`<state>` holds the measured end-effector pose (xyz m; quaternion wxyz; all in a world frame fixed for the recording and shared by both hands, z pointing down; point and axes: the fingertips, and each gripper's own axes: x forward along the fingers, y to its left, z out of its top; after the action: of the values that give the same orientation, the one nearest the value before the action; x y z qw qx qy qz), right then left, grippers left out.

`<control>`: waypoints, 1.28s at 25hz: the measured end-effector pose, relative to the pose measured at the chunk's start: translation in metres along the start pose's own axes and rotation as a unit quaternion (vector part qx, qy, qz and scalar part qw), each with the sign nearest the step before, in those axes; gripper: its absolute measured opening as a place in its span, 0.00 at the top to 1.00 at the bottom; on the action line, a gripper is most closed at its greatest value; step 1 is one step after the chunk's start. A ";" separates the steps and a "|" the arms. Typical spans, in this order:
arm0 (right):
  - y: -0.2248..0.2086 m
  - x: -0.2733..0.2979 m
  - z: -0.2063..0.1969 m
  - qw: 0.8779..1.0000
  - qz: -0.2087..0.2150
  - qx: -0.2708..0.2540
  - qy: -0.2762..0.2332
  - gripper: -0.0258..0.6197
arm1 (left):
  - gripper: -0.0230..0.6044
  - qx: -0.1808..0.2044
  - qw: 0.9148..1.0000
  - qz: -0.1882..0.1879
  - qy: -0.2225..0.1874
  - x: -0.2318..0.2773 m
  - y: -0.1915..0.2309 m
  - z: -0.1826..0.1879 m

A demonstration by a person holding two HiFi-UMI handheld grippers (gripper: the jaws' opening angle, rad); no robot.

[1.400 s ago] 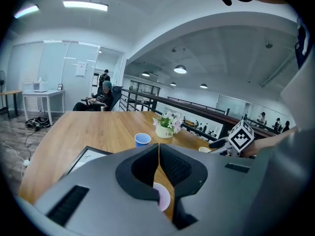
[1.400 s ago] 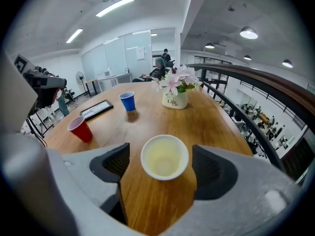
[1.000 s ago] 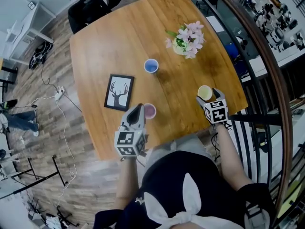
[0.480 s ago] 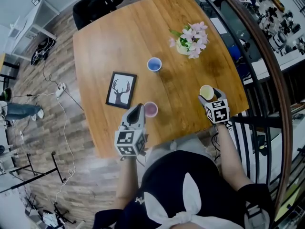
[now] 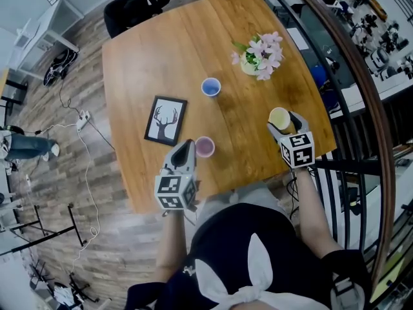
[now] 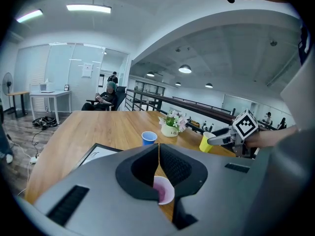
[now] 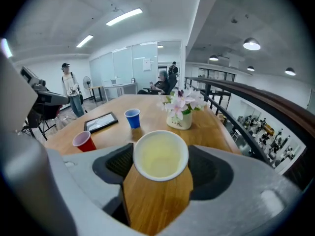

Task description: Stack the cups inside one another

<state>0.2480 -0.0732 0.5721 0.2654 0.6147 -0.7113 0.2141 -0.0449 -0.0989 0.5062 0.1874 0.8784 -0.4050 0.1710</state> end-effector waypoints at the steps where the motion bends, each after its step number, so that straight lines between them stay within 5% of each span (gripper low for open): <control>1: 0.002 -0.004 0.010 1.000 0.002 -0.004 -0.012 0.43 | 0.93 0.000 1.000 0.000 -0.001 -0.001 0.002 -0.001; 13: 0.039 -0.046 0.106 0.991 0.039 -0.048 -0.121 0.43 | 0.93 -0.006 1.000 0.012 -0.017 -0.014 0.017 0.006; 32: 0.084 -0.023 0.127 0.985 0.094 -0.081 -0.124 0.43 | 0.93 -0.017 0.999 0.028 -0.026 -0.016 0.030 0.012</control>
<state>0.1535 -0.1227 0.4618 0.2026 0.5433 -0.8083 0.1024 -0.0757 -0.1121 0.4947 0.1866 0.8674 -0.4374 0.1467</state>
